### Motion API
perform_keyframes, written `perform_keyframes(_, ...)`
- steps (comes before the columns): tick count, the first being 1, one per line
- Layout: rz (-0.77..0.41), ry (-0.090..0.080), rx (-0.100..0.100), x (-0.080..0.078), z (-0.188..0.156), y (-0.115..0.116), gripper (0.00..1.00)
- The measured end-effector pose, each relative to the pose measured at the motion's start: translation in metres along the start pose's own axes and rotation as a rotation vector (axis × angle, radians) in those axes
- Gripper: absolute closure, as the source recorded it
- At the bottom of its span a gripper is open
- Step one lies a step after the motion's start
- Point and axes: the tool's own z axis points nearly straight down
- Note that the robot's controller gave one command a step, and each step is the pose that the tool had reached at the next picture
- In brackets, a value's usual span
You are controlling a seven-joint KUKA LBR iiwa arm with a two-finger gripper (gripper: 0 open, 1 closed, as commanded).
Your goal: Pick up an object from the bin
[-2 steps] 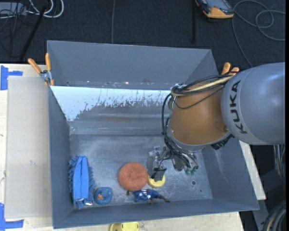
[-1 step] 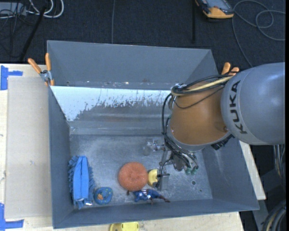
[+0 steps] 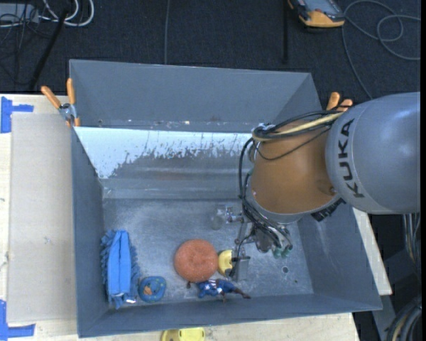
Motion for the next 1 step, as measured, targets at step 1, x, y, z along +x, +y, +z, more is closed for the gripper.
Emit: perform_keyframes(1,-0.042,-0.006,0.001,0.0121,0.0435,0.0185,0.0)
